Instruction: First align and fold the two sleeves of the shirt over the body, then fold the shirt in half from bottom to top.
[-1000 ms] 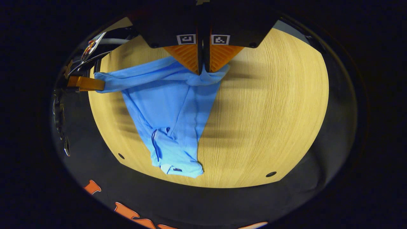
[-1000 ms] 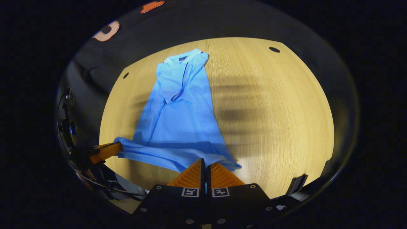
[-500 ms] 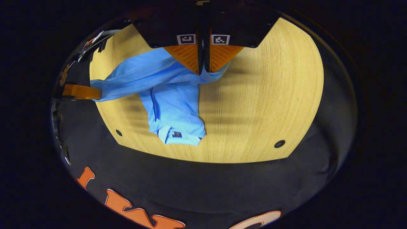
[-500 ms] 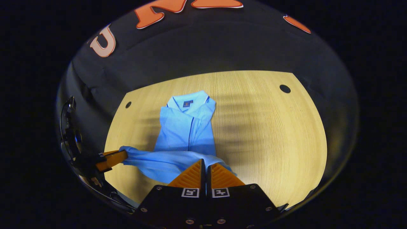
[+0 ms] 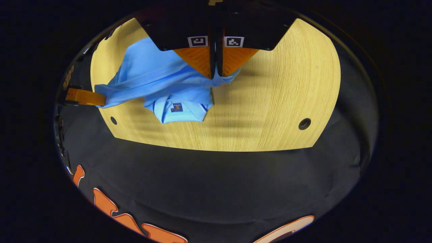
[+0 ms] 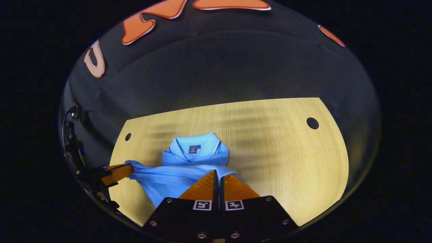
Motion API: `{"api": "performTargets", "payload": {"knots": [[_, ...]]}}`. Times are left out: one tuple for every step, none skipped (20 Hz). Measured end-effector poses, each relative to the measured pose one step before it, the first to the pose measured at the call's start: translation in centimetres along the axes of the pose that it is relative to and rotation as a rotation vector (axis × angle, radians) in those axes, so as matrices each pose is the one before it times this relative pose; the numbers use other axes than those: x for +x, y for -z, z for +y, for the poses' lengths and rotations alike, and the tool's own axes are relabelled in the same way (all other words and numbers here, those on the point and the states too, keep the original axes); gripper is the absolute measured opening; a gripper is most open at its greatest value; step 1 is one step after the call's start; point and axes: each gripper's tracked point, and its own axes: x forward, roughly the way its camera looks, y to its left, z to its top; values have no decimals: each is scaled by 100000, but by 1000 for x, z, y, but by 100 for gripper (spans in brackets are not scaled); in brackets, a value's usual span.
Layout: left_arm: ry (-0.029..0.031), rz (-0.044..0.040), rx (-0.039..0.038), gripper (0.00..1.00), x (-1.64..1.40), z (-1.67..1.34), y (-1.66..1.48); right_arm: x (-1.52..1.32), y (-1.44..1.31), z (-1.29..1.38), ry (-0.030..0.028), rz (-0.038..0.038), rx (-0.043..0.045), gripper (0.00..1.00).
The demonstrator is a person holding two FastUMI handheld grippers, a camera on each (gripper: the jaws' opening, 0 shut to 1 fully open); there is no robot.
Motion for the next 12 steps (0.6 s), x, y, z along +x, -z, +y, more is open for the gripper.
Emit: {"api": "performTargets", "payload": {"knots": [[-1177, 370, 739, 4, 893, 186, -379, 1636, 251, -489, 1236, 1184, 476, 0], [-762, 1043, 52, 4, 1002, 49, 9, 1235, 392, -703, 2000, 1491, -169, 0], [851, 952, -442, 4, 732, -256, 196, 1102, 391, -628, 2476, 1672, 116, 0], [2070, 930, 44, 4, 1067, -421, 349, 853, 312, -702, 2526, 1208, 76, 1], [135, 1049, -255, 8, 839, 28, 316, 615, -25, -430, 682, 414, 327, 1], [-1692, -191, -1077, 14, 497, 430, -19, 385, -340, -174, -106, -644, -223, 4], [-1116, -1077, -1003, 15, 5, 384, -240, -53, -270, -306, 663, -882, -12, 7], [-1349, -1299, -326, 21, 311, 398, -76, 235, -168, -386, 1111, -664, 312, 17], [-1053, -1546, 364, 29, -221, 337, -473, -16, 115, -201, 192, 9, 360, 28], [-1157, -2434, 729, 52, -333, 283, -611, -386, 1, -87, -11, 128, 307, 49], [-2086, -2816, 1225, 76, -411, 543, -634, -422, -171, -339, 576, -345, 110, 69], [-2766, -3556, 1562, 100, -655, 565, -1119, -403, -327, -213, 22, -1309, -111, 90]]}}
